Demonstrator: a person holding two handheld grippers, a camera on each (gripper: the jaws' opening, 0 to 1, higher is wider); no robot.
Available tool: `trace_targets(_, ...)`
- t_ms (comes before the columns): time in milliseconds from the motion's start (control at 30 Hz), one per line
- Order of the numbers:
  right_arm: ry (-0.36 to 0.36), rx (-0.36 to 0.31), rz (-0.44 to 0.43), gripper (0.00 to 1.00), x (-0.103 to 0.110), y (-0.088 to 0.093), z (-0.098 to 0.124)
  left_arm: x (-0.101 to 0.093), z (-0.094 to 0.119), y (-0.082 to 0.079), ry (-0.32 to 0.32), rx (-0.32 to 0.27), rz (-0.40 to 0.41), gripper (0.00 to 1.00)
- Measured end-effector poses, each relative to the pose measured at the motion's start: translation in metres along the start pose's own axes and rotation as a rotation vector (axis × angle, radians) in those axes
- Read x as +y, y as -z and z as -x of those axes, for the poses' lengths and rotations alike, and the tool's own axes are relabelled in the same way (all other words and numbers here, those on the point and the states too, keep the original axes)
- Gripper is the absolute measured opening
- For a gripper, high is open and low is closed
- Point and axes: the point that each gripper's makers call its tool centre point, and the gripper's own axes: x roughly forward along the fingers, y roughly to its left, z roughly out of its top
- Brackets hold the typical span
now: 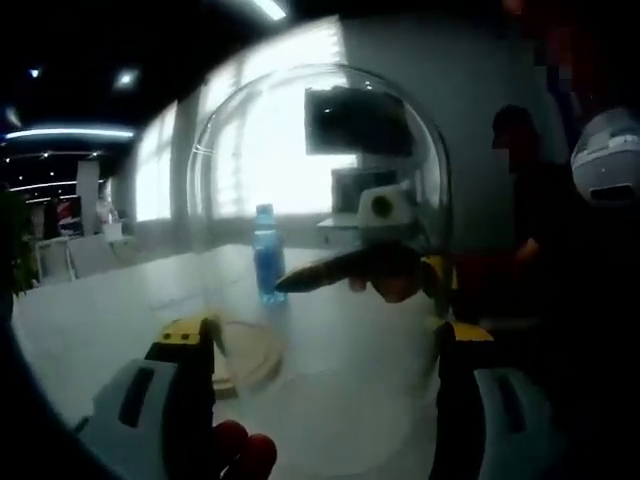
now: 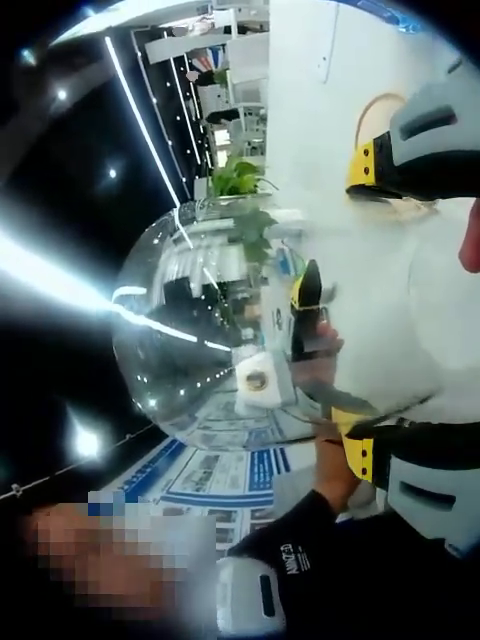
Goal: Open the cover put in the Mizone put the cover back on
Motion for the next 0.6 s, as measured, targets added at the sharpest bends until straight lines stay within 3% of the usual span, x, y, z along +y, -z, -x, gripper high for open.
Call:
trace_targets(333, -0.016, 0.015, -0.002, 0.84, 0.000, 0.000, 0.003, 0.001, 0.002, -0.001, 0.009, -0.009, 0.004, 0.77)
trace_targets(600, 0.044, 0.016, -0.026, 0.73, -0.003, 0.002, 0.030, 0.001, 0.019, -0.003, -0.048, -0.044, 0.034, 0.74)
